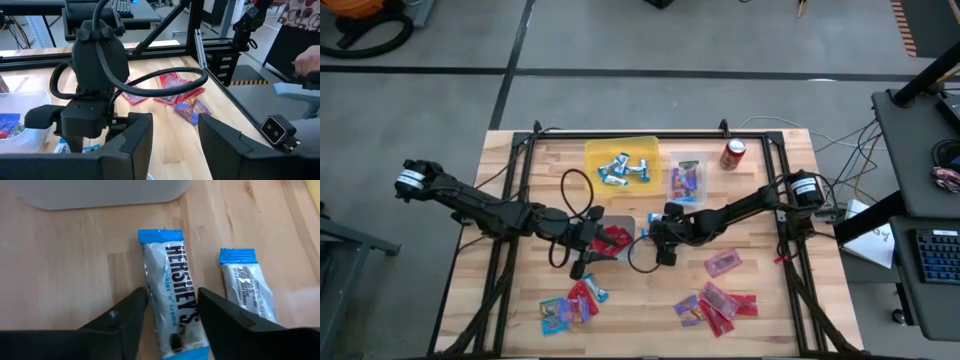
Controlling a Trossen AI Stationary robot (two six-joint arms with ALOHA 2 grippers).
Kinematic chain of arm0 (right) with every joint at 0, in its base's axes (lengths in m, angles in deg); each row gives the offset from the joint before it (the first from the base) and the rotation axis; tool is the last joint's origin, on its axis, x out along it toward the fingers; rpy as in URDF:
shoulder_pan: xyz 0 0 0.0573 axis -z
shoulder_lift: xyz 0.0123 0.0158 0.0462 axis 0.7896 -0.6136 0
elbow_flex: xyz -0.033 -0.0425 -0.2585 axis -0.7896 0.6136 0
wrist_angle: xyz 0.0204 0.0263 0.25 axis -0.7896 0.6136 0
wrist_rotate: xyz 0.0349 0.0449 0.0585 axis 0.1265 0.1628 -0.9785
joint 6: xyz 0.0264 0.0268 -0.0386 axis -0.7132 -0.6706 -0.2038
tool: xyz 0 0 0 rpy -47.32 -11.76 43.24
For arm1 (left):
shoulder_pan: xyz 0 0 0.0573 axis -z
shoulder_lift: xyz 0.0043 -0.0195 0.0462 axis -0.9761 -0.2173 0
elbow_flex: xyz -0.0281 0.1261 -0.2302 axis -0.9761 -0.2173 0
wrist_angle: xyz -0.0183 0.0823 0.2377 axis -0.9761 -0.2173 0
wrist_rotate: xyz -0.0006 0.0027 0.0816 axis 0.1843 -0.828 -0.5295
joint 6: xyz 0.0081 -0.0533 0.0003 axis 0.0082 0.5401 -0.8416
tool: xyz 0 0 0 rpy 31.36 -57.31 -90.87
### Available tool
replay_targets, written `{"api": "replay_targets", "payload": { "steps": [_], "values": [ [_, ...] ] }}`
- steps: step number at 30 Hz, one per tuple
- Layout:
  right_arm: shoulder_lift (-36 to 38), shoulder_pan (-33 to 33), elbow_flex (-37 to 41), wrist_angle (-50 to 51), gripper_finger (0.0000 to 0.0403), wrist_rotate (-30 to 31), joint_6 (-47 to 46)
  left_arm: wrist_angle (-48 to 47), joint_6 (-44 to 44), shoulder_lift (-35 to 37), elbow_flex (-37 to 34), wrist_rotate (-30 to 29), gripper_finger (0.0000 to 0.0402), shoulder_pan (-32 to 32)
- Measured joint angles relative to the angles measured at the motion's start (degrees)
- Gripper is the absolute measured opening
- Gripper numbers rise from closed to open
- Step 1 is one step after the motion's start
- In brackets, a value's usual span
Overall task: Sort candy
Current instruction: Put the white candy into the yellow bin
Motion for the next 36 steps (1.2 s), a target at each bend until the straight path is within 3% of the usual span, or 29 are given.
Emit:
{"api": "replay_targets", "payload": {
  "steps": [8,13,23,32,36],
  "values": [
    [-0.07,0.01,0.13,0.1,0.0066,-1.68,0.07,0.04,0.0,0.11,-0.14,-0.02,0.0142,-0.02],
    [-0.04,-0.03,0.14,-0.03,0.0024,-1.78,0.09,0.23,-0.22,0.11,-0.14,0.01,0.0142,0.11],
    [3.17,-2.25,0.56,1.01,0.0012,-4.24,-1.8,0.17,-0.29,0.0,-0.36,0.02,0.0142,0.11],
    [11.51,-6.75,4.32,0.08,0.0011,-5.18,-8.72,0.27,-1.69,-0.87,-1.29,0.06,0.0142,0.13],
    [15.41,-8.21,6.52,-4.81,0.0009,-6.78,-10.75,2.49,-3.22,-3.1,-1.96,0.07,0.0142,0.17]
  ]
}}
